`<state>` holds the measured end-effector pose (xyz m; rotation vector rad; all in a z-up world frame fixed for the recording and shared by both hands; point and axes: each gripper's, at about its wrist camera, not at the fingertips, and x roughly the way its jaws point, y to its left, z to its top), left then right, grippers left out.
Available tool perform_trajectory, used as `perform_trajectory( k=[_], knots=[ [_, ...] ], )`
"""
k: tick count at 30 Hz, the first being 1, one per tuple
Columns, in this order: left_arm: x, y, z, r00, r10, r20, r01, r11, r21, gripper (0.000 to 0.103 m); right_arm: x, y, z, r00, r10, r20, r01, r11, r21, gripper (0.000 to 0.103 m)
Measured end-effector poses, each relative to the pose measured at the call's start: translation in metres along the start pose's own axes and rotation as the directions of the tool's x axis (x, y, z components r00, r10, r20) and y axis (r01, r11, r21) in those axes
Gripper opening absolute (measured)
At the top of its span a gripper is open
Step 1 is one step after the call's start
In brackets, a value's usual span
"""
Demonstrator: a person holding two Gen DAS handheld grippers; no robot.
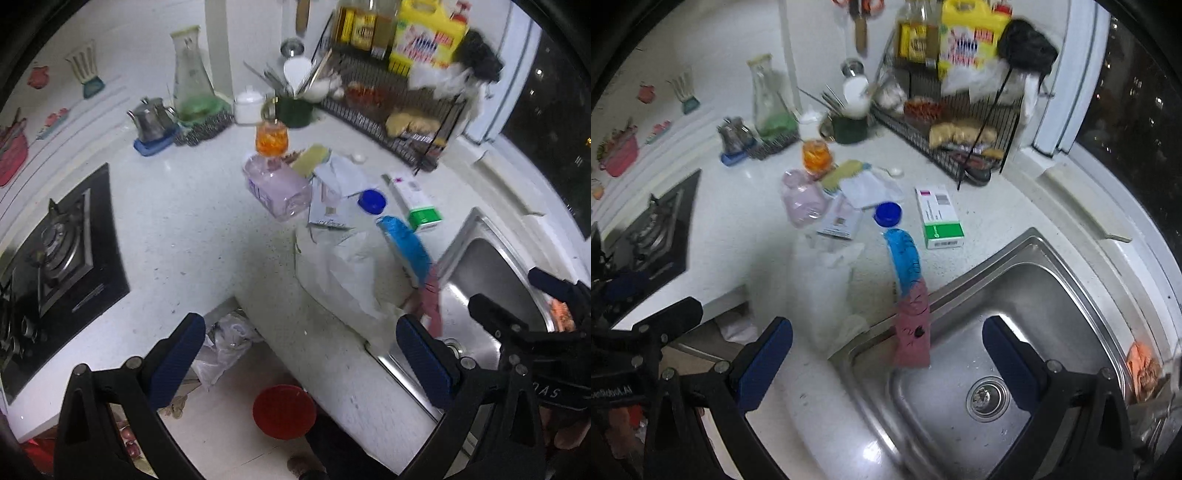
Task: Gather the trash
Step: 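Grasp the white tissue with the left tool while the right tool grasps the pink-blue bag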
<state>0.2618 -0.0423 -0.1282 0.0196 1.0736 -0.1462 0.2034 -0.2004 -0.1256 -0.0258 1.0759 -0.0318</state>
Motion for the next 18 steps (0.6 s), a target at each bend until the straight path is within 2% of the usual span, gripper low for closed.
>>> perform_trajectory(
  k=[5,10,15,18],
  knots=[
    [0.060,-0.002,0.020,0.996,0.001,-0.093,-0.002,1.000,-0.013,0.103,0.052,-0.014,0.018,0.996,-0.008,-0.087,0.006,1.000,-0.015,0.103],
    [0.108,-0.007,0.026,0.984,-0.056,-0.171,0.048,0.998,-0.049,0.103,0.102,-0.022,0.027,0.984,-0.004,-0.180,0.000,1.000,-0.024,0.103],
    [0.136,-0.018,0.024,0.969,-0.084,-0.233,0.076,0.996,-0.044,0.103,0.125,-0.037,0.026,0.973,-0.008,-0.232,0.005,1.000,-0.016,0.103],
    [0.152,-0.022,0.023,0.961,-0.071,-0.268,0.064,0.997,-0.034,0.103,0.134,-0.044,0.021,0.967,-0.014,-0.254,0.007,1.000,-0.029,0.103]
  ],
)
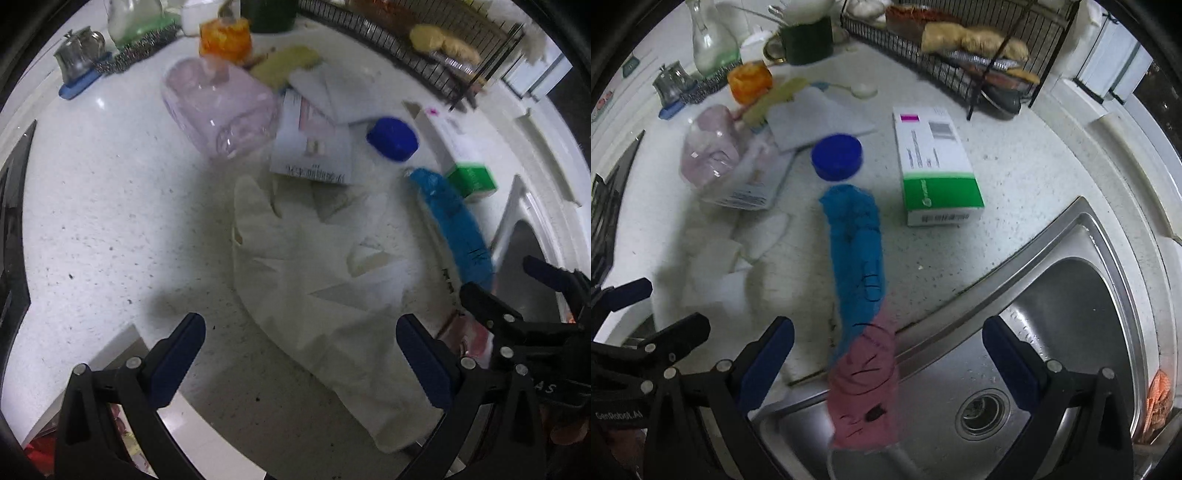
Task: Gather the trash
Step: 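Grasp the white tissue with the left tool while the right tool grasps the pink-blue bag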
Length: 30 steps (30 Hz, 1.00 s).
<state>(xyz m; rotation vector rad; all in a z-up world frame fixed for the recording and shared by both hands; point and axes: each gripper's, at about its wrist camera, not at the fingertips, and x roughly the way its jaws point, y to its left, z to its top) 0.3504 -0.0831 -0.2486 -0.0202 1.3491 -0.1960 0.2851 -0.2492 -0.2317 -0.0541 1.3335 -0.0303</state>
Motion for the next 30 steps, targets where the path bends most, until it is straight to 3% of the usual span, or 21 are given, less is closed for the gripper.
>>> perform_trajectory(
  k=[6,7,8,11,13,15,17,19,21,23,26,30],
  knots=[
    [0.011,-0.005,0.003,1.000,-0.003,-0.015,0.003,1.000,0.014,0.103,0.007,-0.009,-0.004,0.998,0.035,-0.044,-0.034,0.999,0.010,0.095],
    [0.012,-0.007,0.004,1.000,-0.007,-0.014,0.007,1.000,0.023,0.102,0.007,-0.010,-0.005,0.998,0.044,-0.048,-0.043,0.999,0.009,0.088],
    [0.013,-0.010,0.003,1.000,0.000,-0.018,0.001,1.000,0.026,0.101,0.007,-0.010,-0.006,0.996,0.061,-0.057,-0.061,0.998,0.009,0.081],
    [0.017,-0.014,0.001,0.999,0.006,-0.037,-0.006,1.000,0.004,0.094,0.010,-0.011,-0.007,0.997,0.042,-0.067,-0.043,0.999,-0.009,0.078],
    [0.016,-0.019,0.000,0.999,0.046,-0.026,-0.046,0.999,0.009,0.087,0.006,-0.013,-0.009,0.998,0.025,-0.064,-0.027,0.999,-0.017,0.075],
    [0.017,-0.021,-0.001,0.997,0.075,-0.020,-0.075,0.997,0.011,0.073,0.001,-0.015,-0.011,0.998,0.014,-0.059,-0.016,1.000,-0.022,0.068],
    [0.013,-0.024,-0.004,0.996,0.090,-0.009,-0.090,0.996,0.016,0.058,-0.005,-0.017,-0.015,0.999,-0.010,-0.052,0.009,1.000,-0.029,0.055],
    [0.009,-0.028,-0.007,0.998,0.069,-0.010,-0.069,0.997,0.020,0.041,-0.008,-0.017,-0.015,0.998,-0.021,-0.055,0.019,0.999,-0.032,0.047],
    [0.006,-0.030,-0.011,0.999,0.025,-0.020,-0.024,0.999,0.025,0.016,-0.011,-0.022,-0.018,0.998,-0.006,-0.059,0.005,1.000,-0.019,0.039],
    [0.006,-0.030,-0.016,0.998,-0.038,-0.043,0.038,0.999,0.004,0.004,-0.018,-0.024,-0.023,0.998,0.006,-0.058,-0.007,1.000,-0.009,0.023],
    [0.000,-0.026,-0.029,0.997,-0.073,-0.034,0.072,0.997,-0.023,0.003,-0.024,-0.021,-0.030,0.995,0.066,-0.074,-0.065,0.998,0.020,0.015],
    [-0.030,-0.018,-0.046,0.997,-0.068,0.036,0.069,0.997,-0.019,0.002,-0.048,-0.016,-0.046,0.995,0.093,-0.038,-0.093,0.995,0.023,0.011]
  ],
)
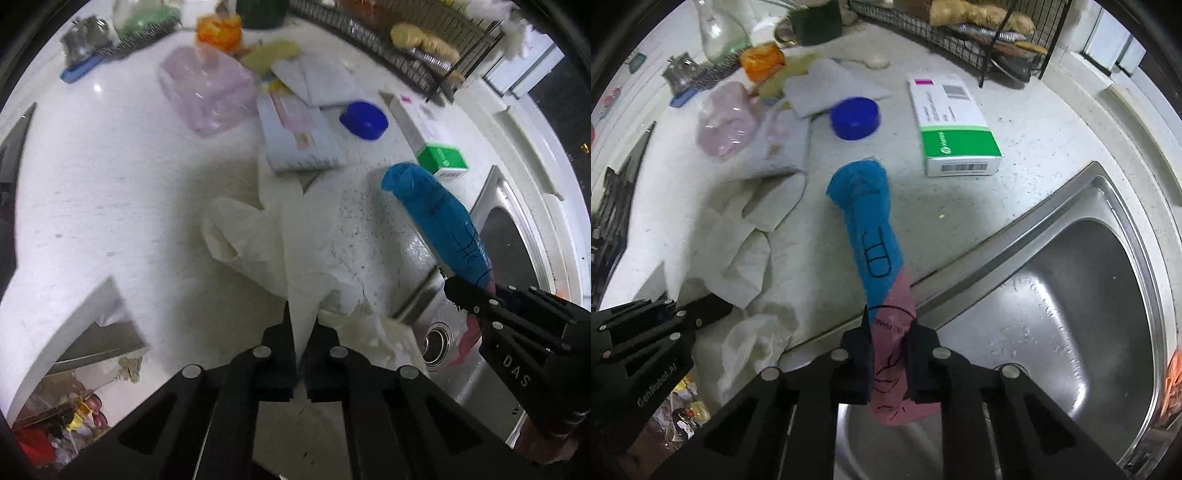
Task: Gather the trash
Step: 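Carry the tissue and bag down toward the red bucket on the floor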
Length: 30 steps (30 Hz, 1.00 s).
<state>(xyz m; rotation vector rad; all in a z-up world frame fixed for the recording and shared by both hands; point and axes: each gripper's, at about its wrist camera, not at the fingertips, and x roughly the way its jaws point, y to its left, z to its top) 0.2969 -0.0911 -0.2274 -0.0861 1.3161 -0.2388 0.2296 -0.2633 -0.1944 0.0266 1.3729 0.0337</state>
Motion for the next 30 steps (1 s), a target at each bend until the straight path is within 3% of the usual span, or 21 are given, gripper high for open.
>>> perform_trajectory(
  k=[9,13,18,22,30],
  knots=[
    [-0.080,0.018,-0.017,0.990,-0.040,0.133,0.033,0.998,0.050,0.002,-0.081,0.034,-0.034,0.992,0.031,0.119,-0.032,0.999,0.006,0.011],
    [-0.112,0.026,-0.033,0.981,-0.048,0.186,0.034,0.996,0.077,0.002,-0.099,0.052,-0.042,0.986,0.038,0.165,-0.038,0.999,-0.001,0.011],
    [-0.151,0.039,-0.073,0.970,-0.019,0.242,-0.005,0.995,0.098,0.002,-0.121,0.081,-0.061,0.974,0.040,0.222,-0.037,0.999,-0.021,0.011],
    [-0.175,0.053,-0.110,0.962,-0.031,0.272,0.006,0.996,0.092,0.002,-0.131,0.099,-0.081,0.968,0.041,0.247,-0.032,0.999,-0.040,0.011],
    [-0.190,0.092,-0.181,0.964,-0.019,0.264,0.006,0.999,0.051,0.002,-0.140,0.137,-0.137,0.970,0.044,0.240,-0.029,0.997,-0.066,0.011]
  ],
)
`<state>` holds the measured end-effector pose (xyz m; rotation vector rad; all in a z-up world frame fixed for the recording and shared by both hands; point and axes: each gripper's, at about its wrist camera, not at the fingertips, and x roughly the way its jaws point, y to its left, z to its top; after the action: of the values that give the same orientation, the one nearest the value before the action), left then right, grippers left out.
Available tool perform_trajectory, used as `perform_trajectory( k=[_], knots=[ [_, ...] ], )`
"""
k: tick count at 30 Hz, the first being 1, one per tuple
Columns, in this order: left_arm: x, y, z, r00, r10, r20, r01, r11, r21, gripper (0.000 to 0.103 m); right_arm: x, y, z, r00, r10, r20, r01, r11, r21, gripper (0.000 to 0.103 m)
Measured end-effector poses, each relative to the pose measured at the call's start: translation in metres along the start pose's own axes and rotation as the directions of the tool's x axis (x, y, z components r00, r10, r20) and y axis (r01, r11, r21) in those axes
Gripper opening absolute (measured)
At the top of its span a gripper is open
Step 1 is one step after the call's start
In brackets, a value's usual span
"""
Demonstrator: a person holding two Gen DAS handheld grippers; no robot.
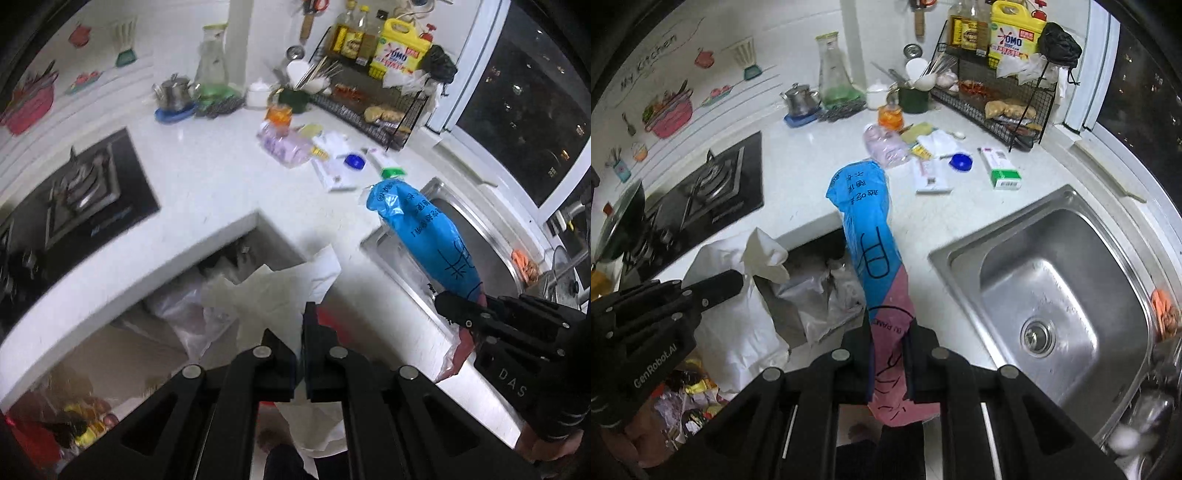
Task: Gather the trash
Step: 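Carry the tissue and bag down toward the red bucket on the floor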
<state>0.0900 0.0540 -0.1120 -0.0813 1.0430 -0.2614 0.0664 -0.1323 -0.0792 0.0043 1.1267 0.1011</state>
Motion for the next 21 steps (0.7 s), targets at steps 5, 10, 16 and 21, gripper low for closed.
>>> perform_trajectory(
  k=[5,10,16,21],
  knots=[
    [0.012,0.025,-0.038,0.997,-0.015,-0.079,0.010,0.998,-0.068,0.002,0.017,0.021,-0.028,0.997,0.011,-0.079,-0.011,1.000,-0.003,0.011],
    [0.035,0.043,-0.070,0.984,-0.009,-0.179,-0.010,0.995,-0.103,0.002,0.049,0.034,-0.049,0.983,0.023,-0.182,-0.028,0.999,-0.020,0.011],
    [0.082,0.061,-0.100,0.959,-0.048,-0.281,0.010,0.991,-0.137,0.002,0.093,0.035,-0.062,0.966,0.018,-0.258,-0.029,0.999,-0.042,0.011],
    [0.142,0.073,-0.123,0.937,-0.069,-0.342,0.014,0.987,-0.162,0.002,0.152,0.033,-0.076,0.952,-0.001,-0.305,-0.019,0.998,-0.063,0.011]
  ],
)
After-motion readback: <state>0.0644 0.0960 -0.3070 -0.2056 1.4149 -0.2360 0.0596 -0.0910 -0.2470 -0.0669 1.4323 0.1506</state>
